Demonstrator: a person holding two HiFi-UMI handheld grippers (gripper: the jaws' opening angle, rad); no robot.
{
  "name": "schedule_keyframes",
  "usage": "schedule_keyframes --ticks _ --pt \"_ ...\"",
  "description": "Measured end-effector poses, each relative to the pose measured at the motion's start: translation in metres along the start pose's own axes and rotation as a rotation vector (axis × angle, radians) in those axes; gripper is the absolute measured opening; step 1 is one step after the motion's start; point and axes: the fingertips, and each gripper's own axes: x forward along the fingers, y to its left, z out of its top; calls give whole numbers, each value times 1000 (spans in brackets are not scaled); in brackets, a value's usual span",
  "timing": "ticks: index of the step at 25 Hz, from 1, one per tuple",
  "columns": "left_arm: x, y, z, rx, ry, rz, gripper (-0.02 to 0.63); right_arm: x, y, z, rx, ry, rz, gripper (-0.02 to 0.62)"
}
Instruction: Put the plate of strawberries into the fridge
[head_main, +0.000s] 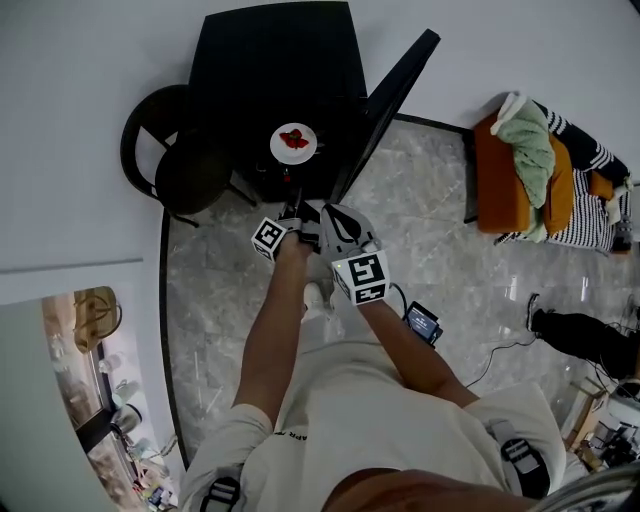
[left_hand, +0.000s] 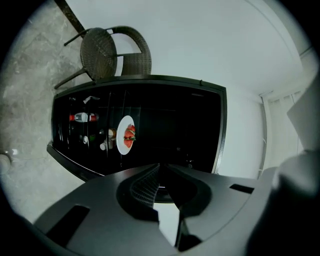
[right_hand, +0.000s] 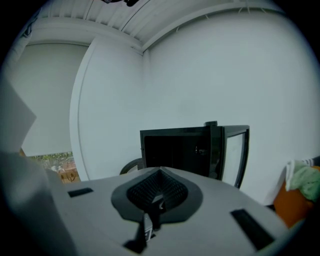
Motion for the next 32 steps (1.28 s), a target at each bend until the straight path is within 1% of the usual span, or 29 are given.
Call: schedule_keyframes --ticks 4,9,15,19,21,25,29,32 --pt "-10 -16 -2 9 2 -9 5 -4 2 3 -5 8 8 12" --pt "-17 -38 -8 54 43 -25 3 -10 1 12 -12 1 16 12" --pt "-26 -66 -11 84 60 -47 3 -9 0 29 -6 -23 32 12" --pt "-35 -85 -13 46 38 -65 3 -15 -3 31 77 -2 45 12" --pt "-36 -96 -13 29 29 -68 2 -18 -5 37 91 -2 44 12" --pt "-38 -122 -17 29 31 -89 3 -18 -9 49 92 -31 38 12" --pt "-41 -134 -19 -27 14 -95 2 -19 -9 61 81 -52 32 12" --pt "-42 -156 -16 -9 1 -131 3 -19 -8 70 74 -68 34 12"
